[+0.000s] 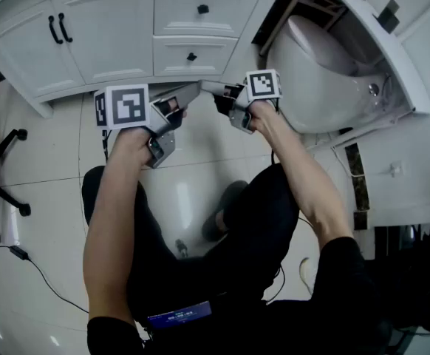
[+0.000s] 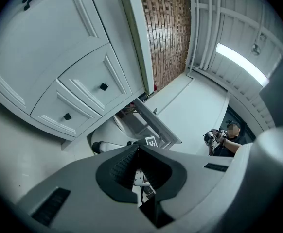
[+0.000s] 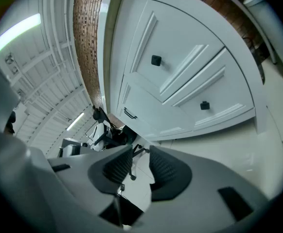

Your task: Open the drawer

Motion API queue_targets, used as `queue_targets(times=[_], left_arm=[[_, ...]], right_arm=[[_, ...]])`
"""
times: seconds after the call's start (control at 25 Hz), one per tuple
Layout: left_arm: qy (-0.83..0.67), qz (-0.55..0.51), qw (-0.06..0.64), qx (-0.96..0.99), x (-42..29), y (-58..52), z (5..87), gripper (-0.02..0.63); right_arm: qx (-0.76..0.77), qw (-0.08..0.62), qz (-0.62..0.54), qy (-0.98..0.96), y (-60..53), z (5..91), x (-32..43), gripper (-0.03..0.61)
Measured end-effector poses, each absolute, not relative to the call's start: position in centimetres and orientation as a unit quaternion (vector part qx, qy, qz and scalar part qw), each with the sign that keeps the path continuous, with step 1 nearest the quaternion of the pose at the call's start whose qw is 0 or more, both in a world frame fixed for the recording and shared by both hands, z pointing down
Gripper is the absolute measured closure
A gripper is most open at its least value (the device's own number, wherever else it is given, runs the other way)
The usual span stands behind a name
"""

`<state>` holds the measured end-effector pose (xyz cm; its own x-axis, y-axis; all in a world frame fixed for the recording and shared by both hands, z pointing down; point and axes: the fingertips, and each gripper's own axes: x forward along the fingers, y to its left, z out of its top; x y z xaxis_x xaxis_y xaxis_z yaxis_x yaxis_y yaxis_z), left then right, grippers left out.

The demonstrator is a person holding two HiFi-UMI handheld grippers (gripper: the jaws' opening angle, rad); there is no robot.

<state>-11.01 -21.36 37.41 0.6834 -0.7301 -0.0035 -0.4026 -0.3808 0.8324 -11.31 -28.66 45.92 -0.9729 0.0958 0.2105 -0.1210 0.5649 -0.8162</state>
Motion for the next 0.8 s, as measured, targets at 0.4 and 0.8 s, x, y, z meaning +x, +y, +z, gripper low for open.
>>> queue_targets(times=[0.4, 0.8], left_arm=[[-0.355, -0.184, 0.435, 0.807, -11.3, -21.8, 38.5, 0.623], [-0.350, -0.189, 0.447, 0.801, -11.3, -23.2, 39.4, 0.623]], right_arm=[[0.016, 0.120, 0.473, -0.873, -29.5, 47.7, -11.1, 0.451], [0.037, 0.122, 0.481, -0.867, -32.0, 49.8, -11.7, 0.451]])
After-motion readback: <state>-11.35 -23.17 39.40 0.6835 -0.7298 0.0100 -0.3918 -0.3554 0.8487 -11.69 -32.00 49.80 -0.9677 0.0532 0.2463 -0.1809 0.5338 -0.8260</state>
